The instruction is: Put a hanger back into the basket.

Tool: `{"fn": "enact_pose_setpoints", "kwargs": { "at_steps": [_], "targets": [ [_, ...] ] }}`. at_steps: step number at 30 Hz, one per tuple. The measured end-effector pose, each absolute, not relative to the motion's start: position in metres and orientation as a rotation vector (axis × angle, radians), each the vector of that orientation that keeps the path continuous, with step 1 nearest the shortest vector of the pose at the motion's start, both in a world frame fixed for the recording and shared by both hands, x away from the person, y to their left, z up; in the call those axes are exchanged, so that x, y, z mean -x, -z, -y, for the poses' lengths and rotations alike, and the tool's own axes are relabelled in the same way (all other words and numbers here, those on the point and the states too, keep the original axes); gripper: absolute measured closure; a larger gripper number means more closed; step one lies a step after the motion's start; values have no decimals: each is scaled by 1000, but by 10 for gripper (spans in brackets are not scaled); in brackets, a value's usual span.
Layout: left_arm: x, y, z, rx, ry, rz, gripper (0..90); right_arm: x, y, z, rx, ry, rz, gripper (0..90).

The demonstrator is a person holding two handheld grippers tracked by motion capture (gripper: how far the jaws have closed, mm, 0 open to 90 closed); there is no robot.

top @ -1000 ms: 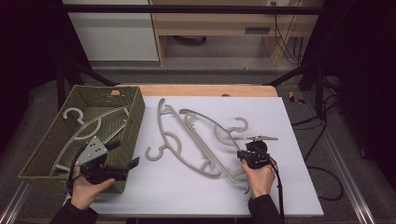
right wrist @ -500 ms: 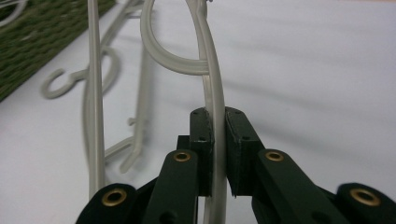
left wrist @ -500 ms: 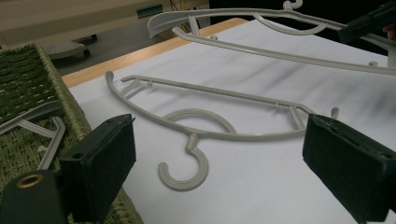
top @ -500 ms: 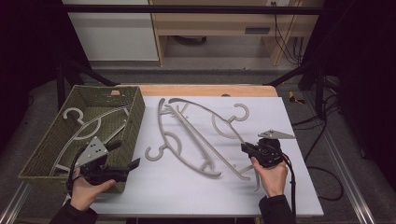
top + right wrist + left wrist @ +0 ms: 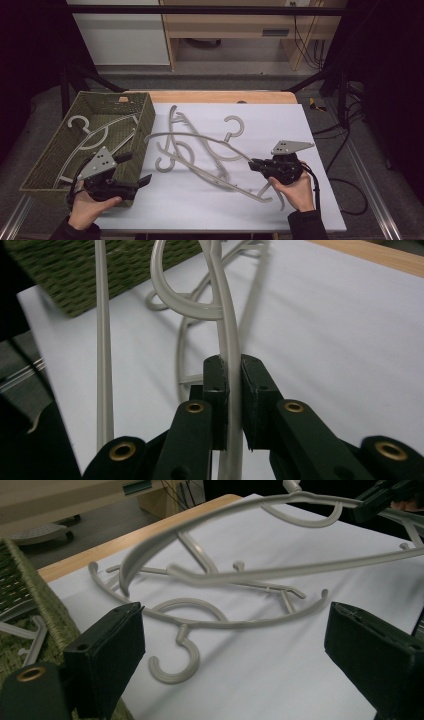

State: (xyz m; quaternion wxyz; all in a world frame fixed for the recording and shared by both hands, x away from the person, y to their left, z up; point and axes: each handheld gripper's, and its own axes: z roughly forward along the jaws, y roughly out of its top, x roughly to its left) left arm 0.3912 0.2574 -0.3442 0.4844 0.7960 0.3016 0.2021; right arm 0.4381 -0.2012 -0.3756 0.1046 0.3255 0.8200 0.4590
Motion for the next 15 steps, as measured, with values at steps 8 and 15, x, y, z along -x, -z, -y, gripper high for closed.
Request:
{"fn": "enact_pose_setpoints", "kwargs": {
  "at_steps": [8, 15],
  "targets": [
    [-389, 336, -239, -2023, -484, -659, 105, -434, 376, 191, -782, -1342, -2559, 827],
    [-401, 335, -225, -2108, -470, -616, 182, -429, 375, 183, -704, -1334, -2627, 827]
  ]
}}
